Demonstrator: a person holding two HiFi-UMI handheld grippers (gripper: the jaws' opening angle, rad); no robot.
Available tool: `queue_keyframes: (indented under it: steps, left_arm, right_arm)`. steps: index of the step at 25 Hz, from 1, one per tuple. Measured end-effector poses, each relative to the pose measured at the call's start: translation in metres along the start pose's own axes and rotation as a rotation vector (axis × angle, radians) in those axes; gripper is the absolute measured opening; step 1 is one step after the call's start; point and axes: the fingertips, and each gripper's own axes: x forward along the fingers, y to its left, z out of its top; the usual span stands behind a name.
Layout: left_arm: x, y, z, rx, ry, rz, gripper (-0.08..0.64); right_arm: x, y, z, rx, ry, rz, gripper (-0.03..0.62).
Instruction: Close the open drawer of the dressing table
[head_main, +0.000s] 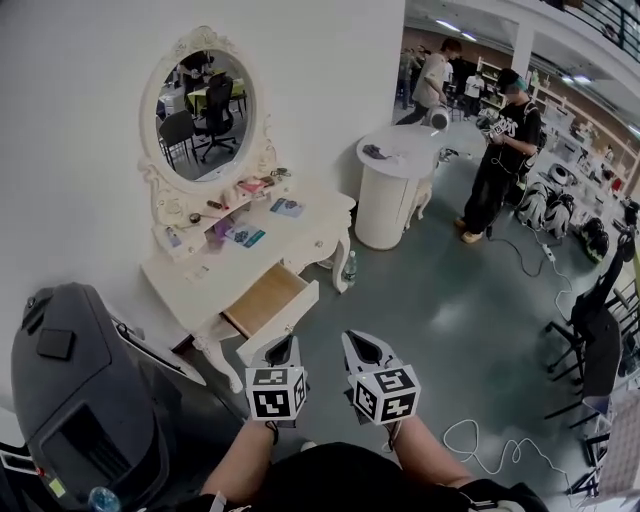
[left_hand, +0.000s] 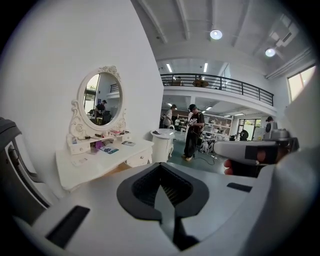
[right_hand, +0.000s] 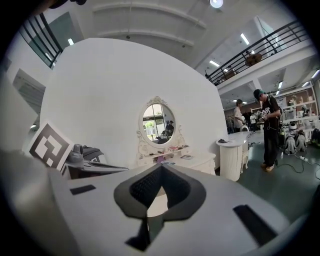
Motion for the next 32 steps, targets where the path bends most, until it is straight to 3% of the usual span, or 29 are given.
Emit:
queue_keyframes:
  steps: [7, 14, 23, 32]
  left_arm:
    - [0.025, 0.042, 0.004, -0.004, 0.02, -0.016, 0.008]
    - [0.025, 0.065, -0.007, -0.02, 0.05, -0.009, 0.008]
    - [0.027, 0.095, -0.011, -0.066, 0.049, 0.034, 0.008]
    - [0.054, 0.126, -0.004, -0.085, 0.062, 0.123, 0.008]
  right_arm:
    - [0.051, 0.011, 0.012, 0.001, -0.019, -0.015, 0.009]
    - [0.07, 0.019, -0.003, 0.032, 0.024, -0.016, 0.009]
    - [0.102, 0.039, -0.005, 0.008, 0.042, 0.054, 0.009]
    - [0.147, 0.026, 0.001, 0.023, 0.042, 0.124, 0.009]
